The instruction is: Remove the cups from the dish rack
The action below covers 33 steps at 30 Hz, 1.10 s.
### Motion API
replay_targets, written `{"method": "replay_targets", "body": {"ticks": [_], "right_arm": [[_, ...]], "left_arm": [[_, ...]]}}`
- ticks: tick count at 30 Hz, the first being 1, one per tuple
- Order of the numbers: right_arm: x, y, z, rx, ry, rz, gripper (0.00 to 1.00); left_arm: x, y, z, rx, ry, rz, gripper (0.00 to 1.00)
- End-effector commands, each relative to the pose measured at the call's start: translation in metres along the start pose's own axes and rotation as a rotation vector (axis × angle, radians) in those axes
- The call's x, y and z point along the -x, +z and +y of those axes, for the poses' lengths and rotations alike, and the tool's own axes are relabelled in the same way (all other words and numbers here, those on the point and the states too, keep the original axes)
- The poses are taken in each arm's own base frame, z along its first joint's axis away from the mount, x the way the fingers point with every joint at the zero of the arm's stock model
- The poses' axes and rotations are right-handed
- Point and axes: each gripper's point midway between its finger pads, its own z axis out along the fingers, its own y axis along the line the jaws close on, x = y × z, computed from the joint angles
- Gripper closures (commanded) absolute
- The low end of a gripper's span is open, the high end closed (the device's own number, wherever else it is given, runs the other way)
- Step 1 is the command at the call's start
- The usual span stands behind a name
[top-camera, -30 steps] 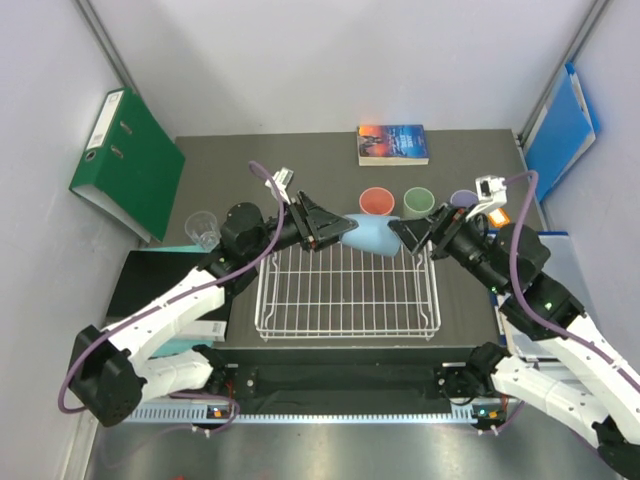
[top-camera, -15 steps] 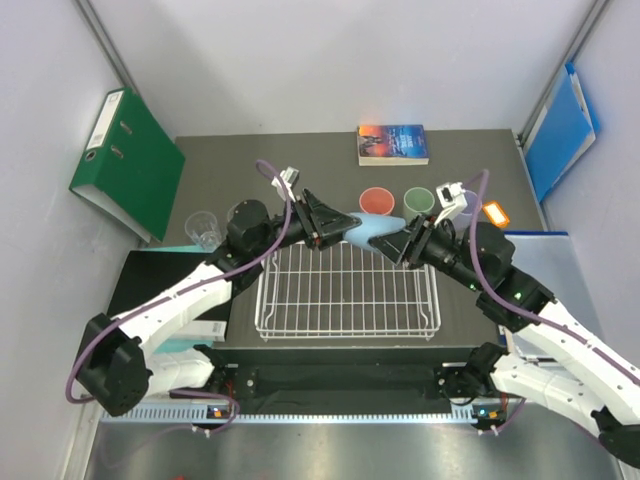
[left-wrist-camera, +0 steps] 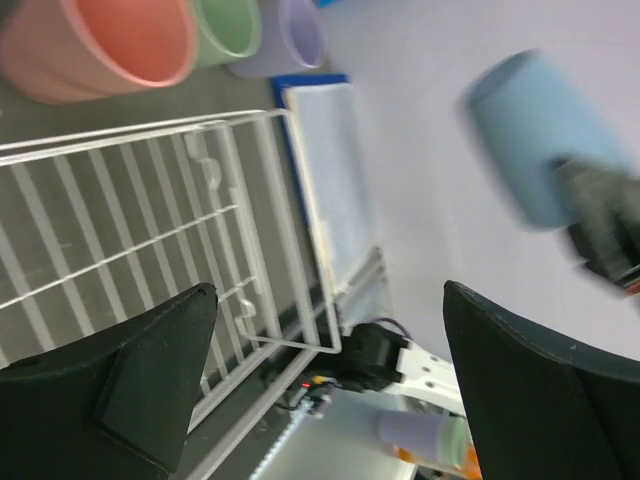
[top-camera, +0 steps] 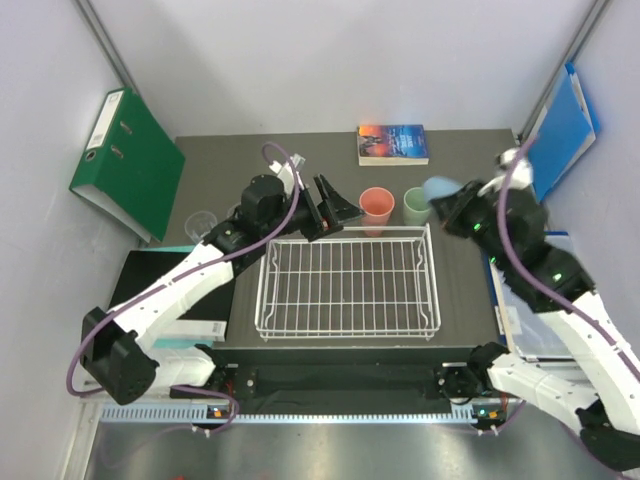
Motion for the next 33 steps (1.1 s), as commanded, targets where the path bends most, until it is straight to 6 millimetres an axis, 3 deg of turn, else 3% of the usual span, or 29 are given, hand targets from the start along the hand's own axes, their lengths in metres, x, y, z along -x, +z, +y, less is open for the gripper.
{"method": "replay_targets", "body": {"ticks": [1,2,3,4,5,8,9,10,11,13,19,28,33], "right_arm": [[0.06,-0.001,-0.09,-0.426,-0.054,-0.066,1.0],[0.062,0.002,-0.099,-0.477,-0.047,-0.04,1.0],[0.054,-0.001,-0.125,-0.62,-0.05,0.003,1.0],[0.037,0.012,-0.147,-0.753,-0.062,0.09,1.0],[0.03,0.016,-0.153,-0.804,-0.059,0.137,1.0],[-0.039,0.037,-0.166,-0.787,-0.055,0.412,1.0],[-0.052,0.043,-0.163,-0.739,-0.031,0.438,1.0],[-0.055,0.052,-0.146,-0.619,0.011,0.406,1.0],[-0.074,0.051,-0.153,-0.608,0.027,0.43,1.0],[-0.082,0.051,-0.149,-0.557,0.061,0.41,1.0],[-0.111,0.059,-0.173,-0.638,0.041,0.497,1.0],[-0.125,0.091,-0.188,-0.705,0.015,0.574,1.0],[-0.118,0.112,-0.189,-0.727,-0.001,0.583,1.0]], "left_arm": [[0.007,-0.016,0.039,0.217,0.09,-0.041,0.01],[0.002,-0.016,0.048,0.253,0.078,-0.02,0.01],[0.0,-0.016,0.053,0.271,0.071,-0.013,0.02],[-0.001,-0.015,0.057,0.288,0.069,-0.009,0.02],[-0.007,-0.016,0.065,0.318,0.058,0.017,0.02],[-0.017,-0.015,0.077,0.364,0.062,0.087,0.03],[-0.019,-0.016,0.079,0.376,0.067,0.097,0.03],[-0.019,-0.016,0.081,0.386,0.083,0.105,0.04],[-0.018,-0.017,0.084,0.404,0.088,0.102,0.04],[-0.02,-0.021,0.09,0.427,0.098,0.106,0.04],[-0.025,-0.02,0.101,0.451,0.102,0.124,0.04],[-0.027,-0.016,0.109,0.474,0.103,0.147,0.05],[-0.022,-0.016,0.108,0.49,0.113,0.137,0.04]]}}
